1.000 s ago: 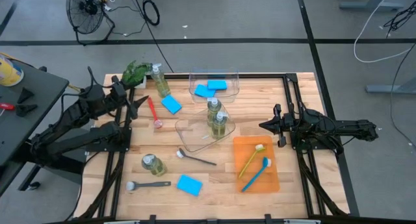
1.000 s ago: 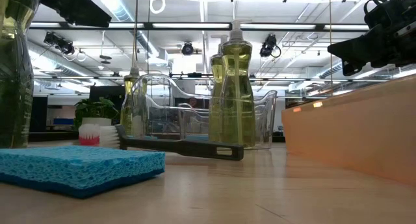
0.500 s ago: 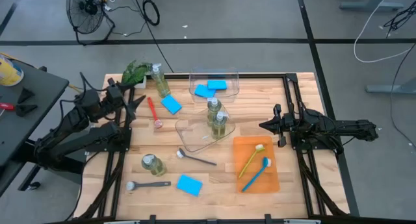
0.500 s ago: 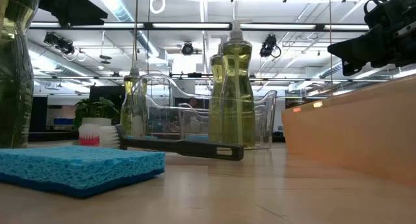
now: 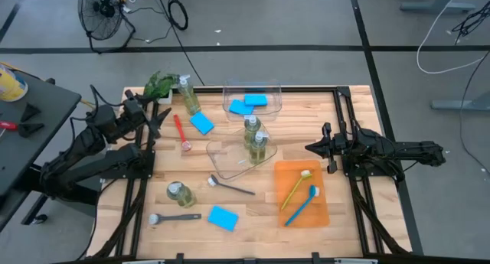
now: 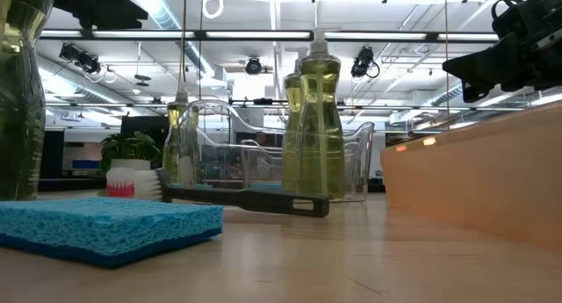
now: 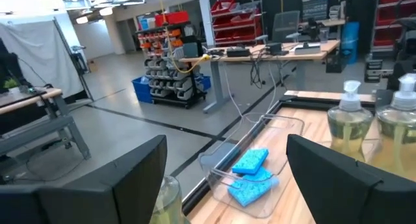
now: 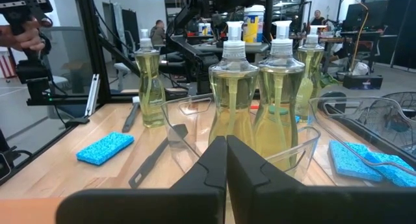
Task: Pick & Place Kitchen Sink Supplies
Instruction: Put the green dish soap into the bottom transparent bin
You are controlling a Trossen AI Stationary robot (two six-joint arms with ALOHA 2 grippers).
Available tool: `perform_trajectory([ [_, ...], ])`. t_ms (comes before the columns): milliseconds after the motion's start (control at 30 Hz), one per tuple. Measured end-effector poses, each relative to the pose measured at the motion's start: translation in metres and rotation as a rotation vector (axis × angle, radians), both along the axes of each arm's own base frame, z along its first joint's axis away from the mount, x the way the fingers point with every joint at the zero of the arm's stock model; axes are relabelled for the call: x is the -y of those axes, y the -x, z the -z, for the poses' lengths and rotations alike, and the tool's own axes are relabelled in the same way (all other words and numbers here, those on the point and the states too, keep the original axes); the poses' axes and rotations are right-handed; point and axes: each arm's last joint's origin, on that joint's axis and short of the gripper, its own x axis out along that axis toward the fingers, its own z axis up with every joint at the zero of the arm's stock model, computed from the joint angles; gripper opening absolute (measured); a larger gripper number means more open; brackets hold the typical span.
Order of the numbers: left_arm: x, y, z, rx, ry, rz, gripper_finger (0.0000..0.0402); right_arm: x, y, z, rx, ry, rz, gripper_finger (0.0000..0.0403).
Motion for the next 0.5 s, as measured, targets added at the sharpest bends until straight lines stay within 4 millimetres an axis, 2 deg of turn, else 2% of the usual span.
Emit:
perform_trajectory([
  [500, -0.008, -0.014, 0.012, 0.0, -0.001, -0.019, 0.0319, 0.0, 0.0, 0.0, 0.0, 0.0, 0.0, 0.0007],
])
